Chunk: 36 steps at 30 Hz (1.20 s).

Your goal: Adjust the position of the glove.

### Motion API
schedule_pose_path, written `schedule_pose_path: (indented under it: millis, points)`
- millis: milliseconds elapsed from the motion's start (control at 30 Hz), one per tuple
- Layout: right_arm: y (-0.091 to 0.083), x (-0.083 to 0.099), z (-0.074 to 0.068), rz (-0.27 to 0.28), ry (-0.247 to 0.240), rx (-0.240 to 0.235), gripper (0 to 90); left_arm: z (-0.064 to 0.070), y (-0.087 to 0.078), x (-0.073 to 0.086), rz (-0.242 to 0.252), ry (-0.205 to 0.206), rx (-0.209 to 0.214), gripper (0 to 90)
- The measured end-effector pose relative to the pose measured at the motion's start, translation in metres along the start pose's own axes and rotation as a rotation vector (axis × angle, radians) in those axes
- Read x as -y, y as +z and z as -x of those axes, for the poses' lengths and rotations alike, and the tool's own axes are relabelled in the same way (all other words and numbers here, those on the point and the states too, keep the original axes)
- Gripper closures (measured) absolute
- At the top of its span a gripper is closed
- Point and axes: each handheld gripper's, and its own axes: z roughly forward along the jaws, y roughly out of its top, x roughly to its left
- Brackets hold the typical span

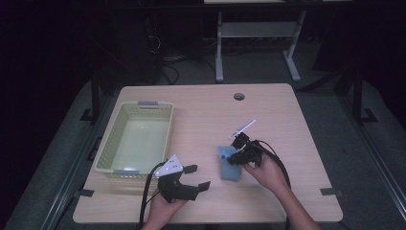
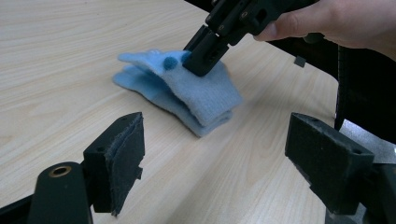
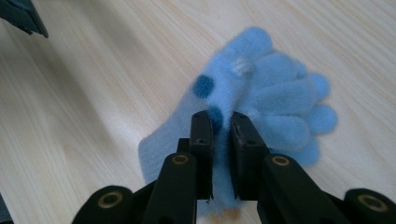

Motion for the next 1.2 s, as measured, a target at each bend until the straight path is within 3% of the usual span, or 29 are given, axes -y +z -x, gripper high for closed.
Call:
schedule_pose_path:
  millis: [633, 867, 1000, 1200]
  points:
    - [0.015, 0.003, 0.009, -0.014, 0.024, 0.036, 73.4, 0.0, -0.001, 0.001, 0.011, -0.02, 0.004, 20.1]
    - [0.015, 0.005, 0.012, 0.005, 0.063, 0.035, 62.3, 0.002, 0.001, 0.001, 0.004, -0.018, 0.01, 20.0]
    - [0.008, 0.004, 0.012, 0.049, 0.088, 0.031, 67.1, 0.002, 0.002, 0.001, 0.007, -0.023, 0.009, 20.0]
    - [0.018, 0.003, 0.012, 0.027, 0.081, 0.008, 80.6, 0.002, 0.001, 0.001, -0.001, -0.021, 0.004, 23.2]
